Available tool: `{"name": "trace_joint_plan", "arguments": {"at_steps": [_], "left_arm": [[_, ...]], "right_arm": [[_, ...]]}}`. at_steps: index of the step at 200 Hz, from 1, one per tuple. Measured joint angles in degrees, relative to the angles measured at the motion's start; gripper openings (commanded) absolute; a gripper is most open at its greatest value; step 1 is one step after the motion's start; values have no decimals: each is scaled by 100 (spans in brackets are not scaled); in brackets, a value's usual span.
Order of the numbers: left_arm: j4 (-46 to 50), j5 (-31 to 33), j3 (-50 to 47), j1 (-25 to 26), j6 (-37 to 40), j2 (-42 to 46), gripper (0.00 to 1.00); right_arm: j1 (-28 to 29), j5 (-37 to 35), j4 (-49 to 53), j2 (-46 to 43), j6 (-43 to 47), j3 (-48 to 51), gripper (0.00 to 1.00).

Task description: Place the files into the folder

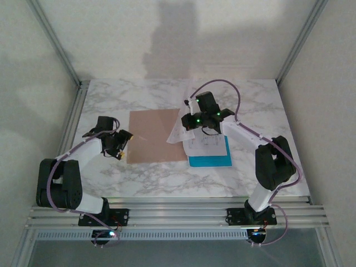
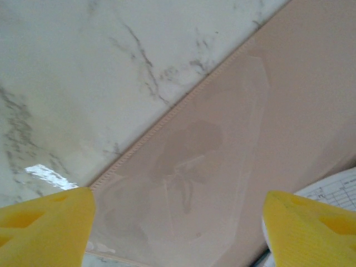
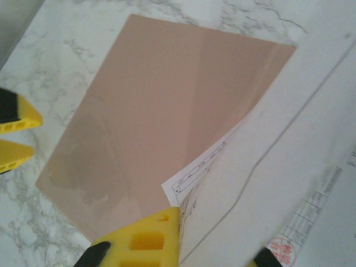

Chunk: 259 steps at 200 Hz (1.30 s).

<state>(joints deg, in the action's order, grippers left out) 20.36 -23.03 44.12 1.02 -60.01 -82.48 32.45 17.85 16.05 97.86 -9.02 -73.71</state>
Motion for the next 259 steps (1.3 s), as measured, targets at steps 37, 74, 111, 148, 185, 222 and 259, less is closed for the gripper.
{"name": "trace_joint_plan", "arguments": {"at_steps": [37,74,111,148,185,222,259], "left_arm": [[-177,-177,-4,2,-216,-7,82],[-232,-269,-4,20,-286,-44,82],[-234,-275,-7,57,-286,-83,82],[-236,-273,-33,76,-282,-83,82],[-232,-271,-90,76,-278,-131,82],[-229,-269,-120,76,-273,-210,82],[-229,-249,-120,76,-214,-212,82]], "right_arm": [[33,273,-177,-31,354,216,0],[46,326,-232,-37,551,422,0],[46,385,-315,-46,695,625,0],[46,634,-376,-57,789,660,0],[46,894,-509,-59,800,660,0],[46,1198,-688,-35,754,660,0],[48,1539,-861,243,619,660,0]]}}
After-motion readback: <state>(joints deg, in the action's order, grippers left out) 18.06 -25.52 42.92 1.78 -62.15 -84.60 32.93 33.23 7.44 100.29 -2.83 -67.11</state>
